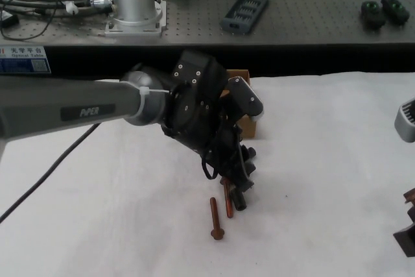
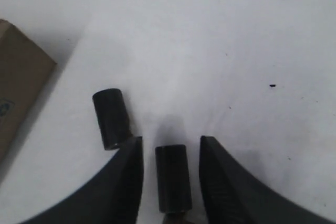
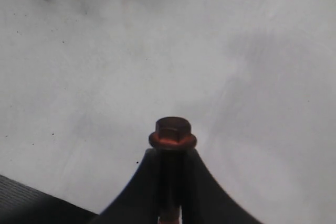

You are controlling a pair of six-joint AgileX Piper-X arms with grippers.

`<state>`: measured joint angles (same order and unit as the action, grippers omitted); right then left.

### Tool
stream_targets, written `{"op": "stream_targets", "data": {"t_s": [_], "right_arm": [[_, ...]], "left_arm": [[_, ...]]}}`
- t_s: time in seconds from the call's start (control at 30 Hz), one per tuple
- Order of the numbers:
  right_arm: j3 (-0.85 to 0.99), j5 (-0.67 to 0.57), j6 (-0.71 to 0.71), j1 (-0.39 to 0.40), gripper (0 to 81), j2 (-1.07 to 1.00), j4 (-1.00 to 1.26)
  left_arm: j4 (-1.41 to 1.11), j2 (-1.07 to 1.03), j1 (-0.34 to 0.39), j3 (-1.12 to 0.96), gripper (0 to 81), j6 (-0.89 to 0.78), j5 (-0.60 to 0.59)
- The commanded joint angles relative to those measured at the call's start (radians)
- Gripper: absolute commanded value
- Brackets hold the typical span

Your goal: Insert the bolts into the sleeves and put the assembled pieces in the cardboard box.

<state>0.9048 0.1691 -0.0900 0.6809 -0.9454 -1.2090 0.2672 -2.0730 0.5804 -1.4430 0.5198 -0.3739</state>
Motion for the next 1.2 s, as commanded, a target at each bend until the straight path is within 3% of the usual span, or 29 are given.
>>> {"op": "stream_targets", "data": {"t_s": [0.0,0.27,0.9,0.97,1.17], "right_arm": [[-0.002,-0.004,0.018,-0.018,2.8,0.01,0.002],[-0.007,-0.023,0.054,-0.088,2.8,0.01,0.01],[-0.007,-0.03,0.054,-0.091,2.8,0.01,0.01],[-0.007,-0.03,0.065,-0.09,2.8,0.01,0.01],[-0.009,-0.03,0.069,-0.09,2.8,0.01,0.01]], "left_arm": [[0.09,-0.003,0.003,-0.015,26.3,0.039,0.014],[0.102,-0.003,0.003,-0.015,26.3,0.075,0.03],[0.098,-0.078,0.001,-0.015,26.1,0.083,0.071],[0.098,-0.078,0.001,-0.015,22.3,0.083,0.076],[0.098,-0.078,0.017,-0.015,0.6,0.083,0.076]]}}
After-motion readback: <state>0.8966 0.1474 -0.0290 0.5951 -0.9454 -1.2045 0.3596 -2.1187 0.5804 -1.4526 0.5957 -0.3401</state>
